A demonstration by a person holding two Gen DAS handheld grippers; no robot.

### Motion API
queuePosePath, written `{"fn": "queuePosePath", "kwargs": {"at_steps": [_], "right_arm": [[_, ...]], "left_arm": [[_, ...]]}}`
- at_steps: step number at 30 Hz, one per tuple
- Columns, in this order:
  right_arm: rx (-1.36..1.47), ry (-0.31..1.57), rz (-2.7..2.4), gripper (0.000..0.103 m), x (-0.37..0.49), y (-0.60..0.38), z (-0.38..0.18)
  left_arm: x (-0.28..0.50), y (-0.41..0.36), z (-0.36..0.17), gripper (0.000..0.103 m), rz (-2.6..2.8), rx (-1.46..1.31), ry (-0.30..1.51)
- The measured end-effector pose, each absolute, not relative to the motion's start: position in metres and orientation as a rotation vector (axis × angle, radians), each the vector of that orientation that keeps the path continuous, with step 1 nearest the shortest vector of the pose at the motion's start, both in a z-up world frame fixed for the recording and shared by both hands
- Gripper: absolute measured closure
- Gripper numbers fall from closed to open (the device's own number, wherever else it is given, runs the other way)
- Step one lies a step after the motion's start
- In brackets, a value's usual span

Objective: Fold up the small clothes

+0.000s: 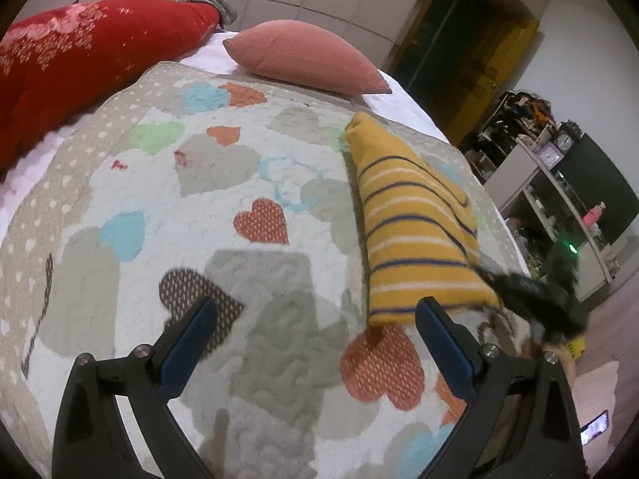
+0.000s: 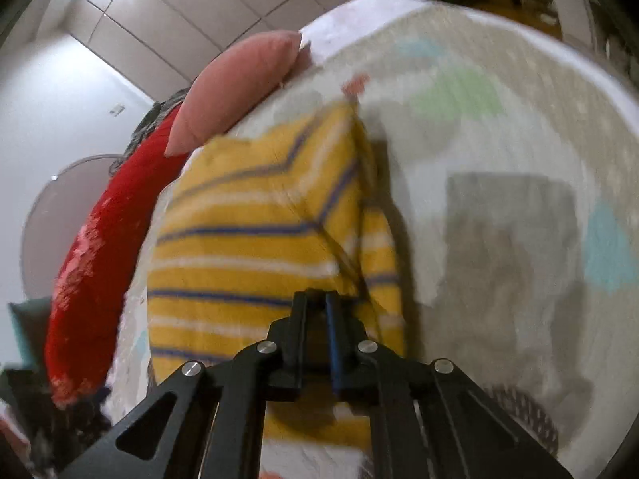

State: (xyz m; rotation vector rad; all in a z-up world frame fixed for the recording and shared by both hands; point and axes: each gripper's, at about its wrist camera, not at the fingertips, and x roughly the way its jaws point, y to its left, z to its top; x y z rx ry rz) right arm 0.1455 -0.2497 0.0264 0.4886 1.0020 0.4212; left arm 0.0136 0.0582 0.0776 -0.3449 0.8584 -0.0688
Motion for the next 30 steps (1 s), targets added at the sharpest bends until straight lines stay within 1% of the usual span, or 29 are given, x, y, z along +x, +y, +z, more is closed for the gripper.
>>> {"fn": "queuePosePath", "kwargs": {"at_steps": [1, 2, 3, 4, 6, 8, 12, 14, 15, 16, 17, 18, 19, 20, 21, 22, 25, 26, 27, 29, 30], "right_arm": [[0.486, 0.996, 0.429, 0.093, 0.139, -0.254, 0.029], [0.495, 0.983, 0.437, 0.090, 0.137, -0.258, 0.034], [0.517, 0.963, 0.447, 0.076, 0.135, -0.264, 0.039], [0.550, 0.924, 0.449, 0.043, 0.135, -0.272, 0.048], [0.564, 0.857, 0.419, 0.015, 0.144, -0.286, 0.060], [0.549, 0.839, 0.375, 0.014, 0.161, -0.288, 0.063], [0.581, 0.934, 0.430, 0.014, 0.204, -0.279, 0.038], [0.584, 0.977, 0.486, 0.014, 0.225, -0.263, 0.023], [0.582, 0.993, 0.498, 0.015, 0.230, -0.256, 0.018], [0.569, 0.997, 0.506, 0.016, 0.236, -0.246, 0.013], [0.562, 0.990, 0.513, 0.021, 0.239, -0.241, 0.011], [0.588, 1.003, 0.546, 0.033, 0.243, -0.233, 0.010], [0.616, 1.016, 0.563, 0.041, 0.246, -0.229, 0.007], [0.649, 1.016, 0.592, 0.044, 0.247, -0.225, 0.009], [0.663, 1.001, 0.616, 0.048, 0.245, -0.222, 0.015], [0.669, 0.986, 0.633, 0.050, 0.244, -0.220, 0.022], [0.673, 0.928, 0.701, 0.051, 0.237, -0.206, 0.043], [0.668, 0.908, 0.715, 0.051, 0.234, -0.201, 0.048], [0.665, 0.895, 0.722, 0.051, 0.232, -0.197, 0.050], [0.654, 0.906, 0.709, 0.048, 0.232, -0.188, 0.042], [0.641, 0.927, 0.681, 0.044, 0.232, -0.187, 0.035]], "left_arm": [[0.020, 0.058, 0.077, 0.004, -0.074, -0.344, 0.859], [0.030, 0.056, 0.075, 0.004, -0.088, -0.348, 0.860], [0.042, 0.053, 0.074, 0.004, -0.115, -0.350, 0.866], [0.053, 0.048, 0.072, 0.004, -0.146, -0.349, 0.874], [0.081, 0.036, 0.066, 0.004, -0.252, -0.349, 0.885], [0.112, 0.022, 0.057, 0.004, -0.317, -0.310, 0.899], [0.164, 0.005, 0.028, 0.003, -0.401, -0.291, 0.969], [0.180, 0.002, 0.013, 0.000, -0.465, -0.350, 1.014], [0.189, 0.001, 0.001, 0.000, -0.517, -0.429, 1.059], [0.192, 0.000, -0.003, 0.000, -0.527, -0.457, 1.076], [0.193, 0.000, -0.003, 0.006, -0.530, -0.473, 1.068], [0.192, 0.002, 0.001, 0.028, -0.564, -0.507, 1.051], [0.192, 0.006, 0.005, 0.032, -0.563, -0.532, 1.054], [0.191, 0.012, 0.010, 0.039, -0.555, -0.554, 1.046], [0.189, 0.019, 0.020, 0.042, -0.551, -0.558, 1.030], [0.186, 0.024, 0.030, 0.042, -0.539, -0.545, 1.011], [0.176, 0.038, 0.058, 0.042, -0.509, -0.488, 0.963], [0.174, 0.040, 0.062, 0.040, -0.496, -0.473, 0.960], [0.172, 0.042, 0.064, 0.034, -0.467, -0.448, 0.959], [0.168, 0.042, 0.057, 0.028, -0.382, -0.380, 0.979], [0.167, 0.039, 0.043, 0.027, -0.311, -0.322, 1.007]]}}
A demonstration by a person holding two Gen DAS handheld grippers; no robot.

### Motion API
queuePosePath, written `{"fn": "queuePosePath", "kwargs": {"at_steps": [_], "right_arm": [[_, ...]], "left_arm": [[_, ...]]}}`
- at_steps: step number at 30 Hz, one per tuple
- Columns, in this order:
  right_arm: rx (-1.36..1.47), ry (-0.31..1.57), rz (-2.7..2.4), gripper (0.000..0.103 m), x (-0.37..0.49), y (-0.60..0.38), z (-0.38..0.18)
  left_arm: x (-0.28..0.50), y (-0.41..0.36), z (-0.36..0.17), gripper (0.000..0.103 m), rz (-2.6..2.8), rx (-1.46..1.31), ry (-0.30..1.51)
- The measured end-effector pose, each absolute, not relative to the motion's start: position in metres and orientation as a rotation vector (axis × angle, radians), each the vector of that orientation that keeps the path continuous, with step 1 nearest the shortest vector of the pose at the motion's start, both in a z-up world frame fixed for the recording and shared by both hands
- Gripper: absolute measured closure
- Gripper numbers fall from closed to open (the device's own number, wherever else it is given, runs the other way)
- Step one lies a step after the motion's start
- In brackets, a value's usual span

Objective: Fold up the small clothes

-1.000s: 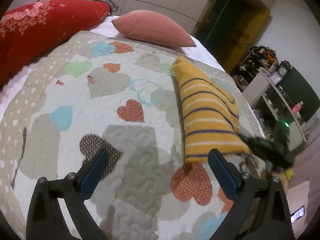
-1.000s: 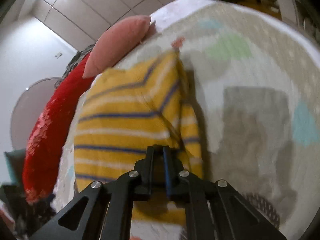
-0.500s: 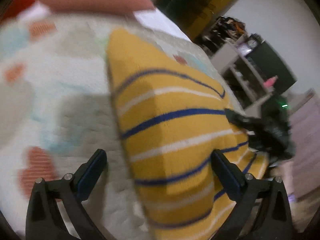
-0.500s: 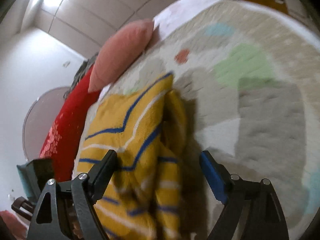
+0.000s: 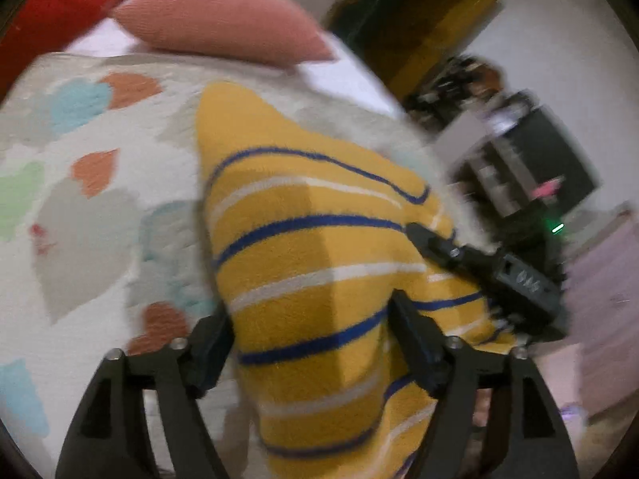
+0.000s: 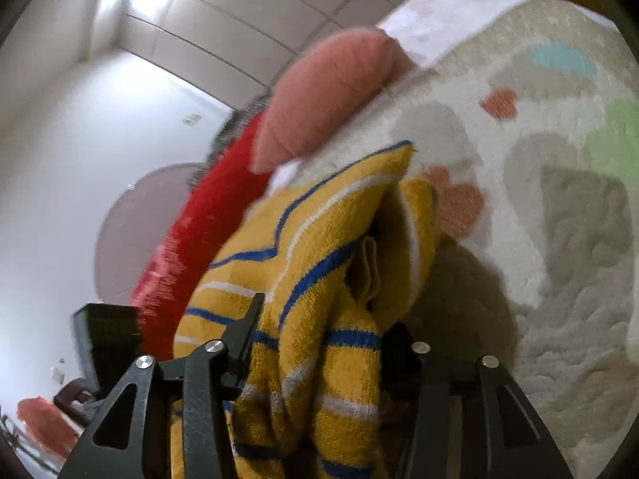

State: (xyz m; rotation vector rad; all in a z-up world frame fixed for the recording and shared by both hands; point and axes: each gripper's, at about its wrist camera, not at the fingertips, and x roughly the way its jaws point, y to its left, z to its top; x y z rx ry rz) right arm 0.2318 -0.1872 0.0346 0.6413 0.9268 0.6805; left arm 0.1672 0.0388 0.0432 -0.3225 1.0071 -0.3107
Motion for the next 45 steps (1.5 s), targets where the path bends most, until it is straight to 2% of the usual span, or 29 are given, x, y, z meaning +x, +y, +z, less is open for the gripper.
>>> {"fn": "queuePosePath", "kwargs": {"at_steps": [1, 3, 6, 9, 11, 13, 16, 19, 22, 24, 26, 30, 36, 41, 45], "right_arm": [[0.607, 0.972, 0.609, 0.039, 0.233, -0.187, 0.019], [0.606, 1.010, 0.557, 0.037, 0.233, -0.190, -0.001], [0.667, 0.982, 0.549, 0.034, 0.220, -0.206, 0.004], [0.547, 0.887, 0.451, 0.034, 0.194, -0.213, 0.039], [0.455, 0.805, 0.417, 0.037, 0.170, -0.212, 0.070], [0.396, 0.737, 0.425, 0.050, 0.151, -0.205, 0.096], [0.338, 0.709, 0.524, 0.052, 0.133, -0.180, 0.113], [0.325, 0.803, 0.559, 0.052, 0.137, -0.153, 0.087], [0.340, 0.928, 0.496, 0.054, 0.139, -0.155, 0.042], [0.399, 0.889, 0.493, 0.054, 0.121, -0.172, 0.039], [0.425, 0.865, 0.480, 0.052, 0.108, -0.181, 0.045], [0.437, 0.817, 0.428, 0.039, 0.078, -0.200, 0.057], [0.449, 0.757, 0.375, 0.035, 0.024, -0.218, 0.066], [0.400, 0.748, 0.352, 0.033, -0.009, -0.216, 0.065], [0.344, 0.748, 0.327, 0.029, -0.022, -0.214, 0.067]], "left_arm": [[0.167, 0.039, 0.031, 0.026, -0.264, -0.286, 1.036], [0.161, 0.045, 0.012, 0.016, -0.259, -0.320, 1.056], [0.143, 0.057, 0.012, 0.016, -0.256, -0.422, 1.031], [0.103, 0.070, 0.035, 0.016, -0.214, -0.401, 0.937], [0.082, 0.075, 0.046, 0.016, -0.173, -0.365, 0.888], [0.057, 0.080, 0.059, 0.016, -0.126, -0.340, 0.840], [0.022, 0.090, 0.073, 0.015, -0.075, -0.344, 0.783], [-0.014, 0.096, 0.090, 0.014, -0.012, -0.338, 0.716], [-0.047, 0.098, 0.110, 0.006, 0.080, -0.287, 0.616], [-0.061, 0.099, 0.120, 0.000, 0.132, -0.248, 0.552], [-0.075, 0.097, 0.130, 0.000, 0.187, -0.203, 0.480], [-0.095, 0.088, 0.144, 0.000, 0.202, -0.146, 0.366], [-0.120, 0.076, 0.159, 0.000, 0.108, -0.170, 0.323], [-0.120, 0.064, 0.157, 0.000, 0.142, -0.141, 0.349], [-0.107, 0.053, 0.138, 0.000, 0.157, -0.115, 0.468]]}}
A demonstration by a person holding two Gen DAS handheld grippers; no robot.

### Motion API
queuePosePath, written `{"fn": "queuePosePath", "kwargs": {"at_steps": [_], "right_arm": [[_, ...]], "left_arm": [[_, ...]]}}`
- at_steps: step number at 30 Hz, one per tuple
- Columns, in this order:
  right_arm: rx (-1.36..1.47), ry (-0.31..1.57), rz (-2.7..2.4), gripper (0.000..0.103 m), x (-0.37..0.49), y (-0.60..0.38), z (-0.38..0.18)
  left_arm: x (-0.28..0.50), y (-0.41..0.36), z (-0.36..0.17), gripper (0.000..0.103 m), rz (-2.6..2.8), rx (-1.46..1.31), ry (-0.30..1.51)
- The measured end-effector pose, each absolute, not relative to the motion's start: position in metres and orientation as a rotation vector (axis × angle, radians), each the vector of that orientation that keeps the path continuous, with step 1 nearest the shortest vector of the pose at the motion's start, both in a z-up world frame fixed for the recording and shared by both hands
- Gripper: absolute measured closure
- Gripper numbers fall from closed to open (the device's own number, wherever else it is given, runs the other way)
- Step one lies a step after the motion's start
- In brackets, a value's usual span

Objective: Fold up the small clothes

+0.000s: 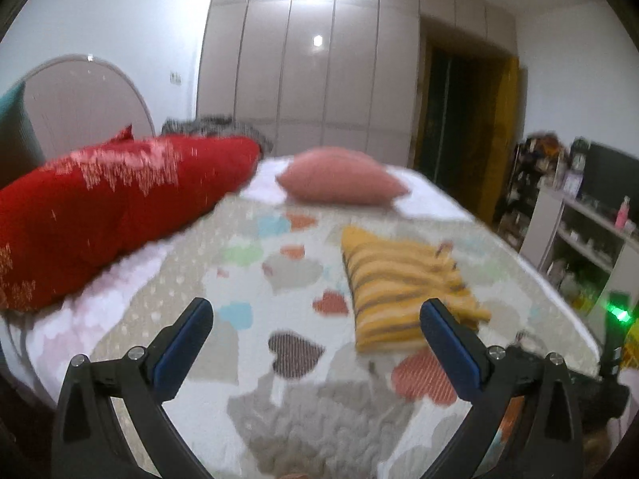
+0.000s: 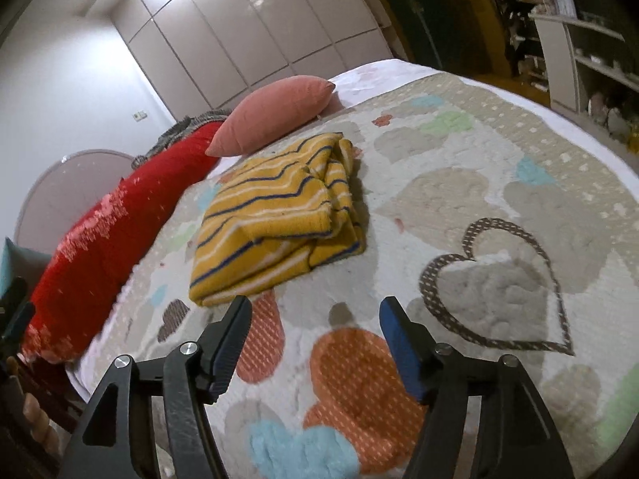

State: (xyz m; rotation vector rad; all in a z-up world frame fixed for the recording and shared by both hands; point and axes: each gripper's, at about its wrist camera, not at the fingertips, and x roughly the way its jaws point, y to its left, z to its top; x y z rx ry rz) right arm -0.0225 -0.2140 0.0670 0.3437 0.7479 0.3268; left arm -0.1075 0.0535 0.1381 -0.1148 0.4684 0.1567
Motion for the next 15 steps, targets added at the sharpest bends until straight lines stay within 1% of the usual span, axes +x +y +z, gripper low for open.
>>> {"fn": "queuePosePath", "kwargs": {"at_steps": [1, 5, 10, 15], "right_arm": [[0.332, 0.746, 0.320, 0.026, -0.026, -0.215, 0.067], [0.294, 0.759, 0.304, 0.026, -0.031, -0.210, 0.063], [0.239, 0.787, 0.309, 0.026, -0.031, -0.195, 0.057], [0.177, 0.798, 0.320, 0.025, -0.033, -0.177, 0.054]], "left_arm": [[-0.105, 0.052, 0.132, 0.000, 0.164, -0.111, 0.503], [-0.092, 0.045, 0.098, 0.000, 0.166, -0.098, 0.662], [-0.089, 0.042, 0.071, 0.000, 0.179, -0.074, 0.748], [-0.090, 0.045, 0.062, 0.000, 0.208, -0.064, 0.776]]}}
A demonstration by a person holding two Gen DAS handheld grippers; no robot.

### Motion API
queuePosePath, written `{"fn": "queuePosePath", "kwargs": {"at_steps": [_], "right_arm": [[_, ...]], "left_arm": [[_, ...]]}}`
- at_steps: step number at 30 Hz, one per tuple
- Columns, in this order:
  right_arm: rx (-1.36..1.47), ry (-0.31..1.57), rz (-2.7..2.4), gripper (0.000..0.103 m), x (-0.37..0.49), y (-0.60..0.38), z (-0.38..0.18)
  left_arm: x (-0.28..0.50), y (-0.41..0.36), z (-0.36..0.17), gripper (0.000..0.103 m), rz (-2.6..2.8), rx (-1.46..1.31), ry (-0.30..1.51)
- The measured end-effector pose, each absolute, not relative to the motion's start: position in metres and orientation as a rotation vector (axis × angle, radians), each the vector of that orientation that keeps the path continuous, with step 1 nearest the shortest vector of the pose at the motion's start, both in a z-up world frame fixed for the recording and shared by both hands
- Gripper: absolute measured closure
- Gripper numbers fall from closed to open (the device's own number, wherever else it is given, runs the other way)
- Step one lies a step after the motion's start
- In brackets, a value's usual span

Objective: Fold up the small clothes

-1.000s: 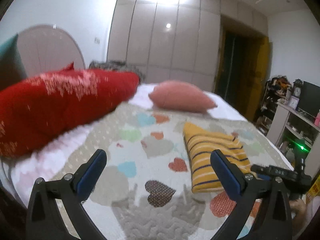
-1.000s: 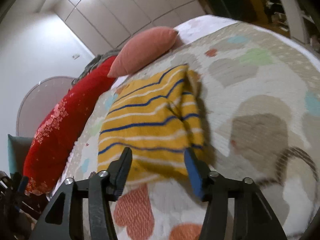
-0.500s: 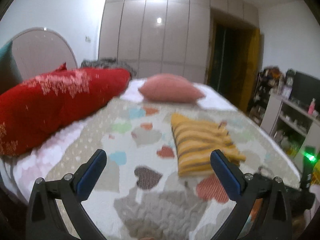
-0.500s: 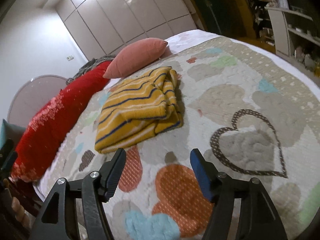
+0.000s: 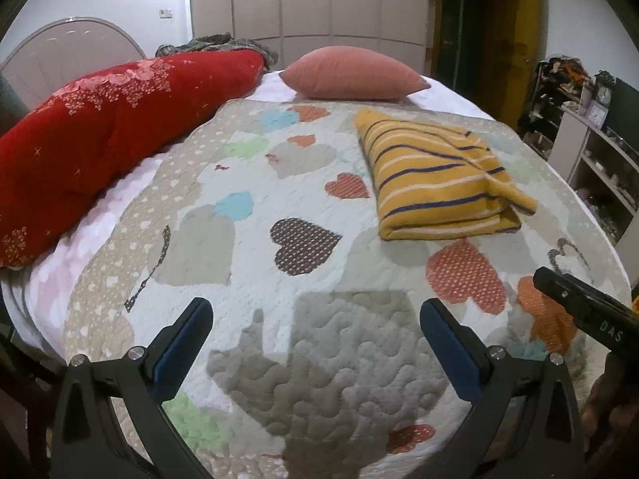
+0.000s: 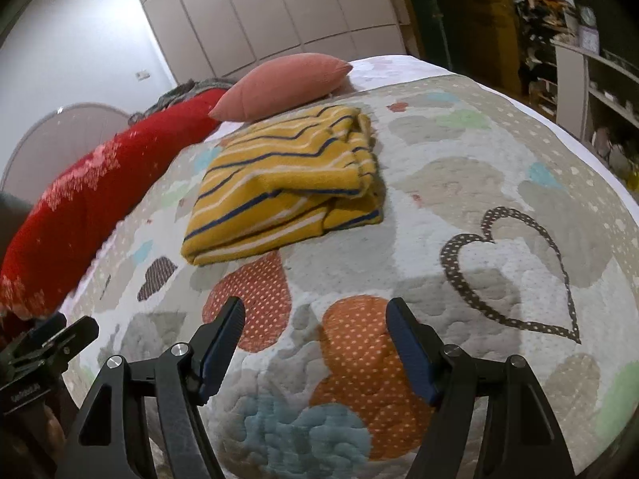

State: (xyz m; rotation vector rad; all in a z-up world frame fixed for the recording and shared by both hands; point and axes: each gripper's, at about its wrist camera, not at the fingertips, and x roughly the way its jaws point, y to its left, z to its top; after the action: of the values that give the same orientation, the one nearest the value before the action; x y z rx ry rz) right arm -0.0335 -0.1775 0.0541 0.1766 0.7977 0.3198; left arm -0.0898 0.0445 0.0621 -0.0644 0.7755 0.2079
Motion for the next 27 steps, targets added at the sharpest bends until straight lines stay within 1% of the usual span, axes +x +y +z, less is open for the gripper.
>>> {"fn": "queuePosePath", "kwargs": {"at_steps": [16, 27], "right_arm": [[0.029, 0.803, 0.311, 0.022, -0.039, -0.144, 0.050], [0.002, 0.806, 0.304, 0.020, -0.039, -0.137, 0.048]], "left_arm": [[-0.088, 0.047, 0.046, 0.000, 0.231, -0.038, 0.833], [-0.088, 0.044, 0.037, 0.000, 0.194, -0.055, 0.868]]}}
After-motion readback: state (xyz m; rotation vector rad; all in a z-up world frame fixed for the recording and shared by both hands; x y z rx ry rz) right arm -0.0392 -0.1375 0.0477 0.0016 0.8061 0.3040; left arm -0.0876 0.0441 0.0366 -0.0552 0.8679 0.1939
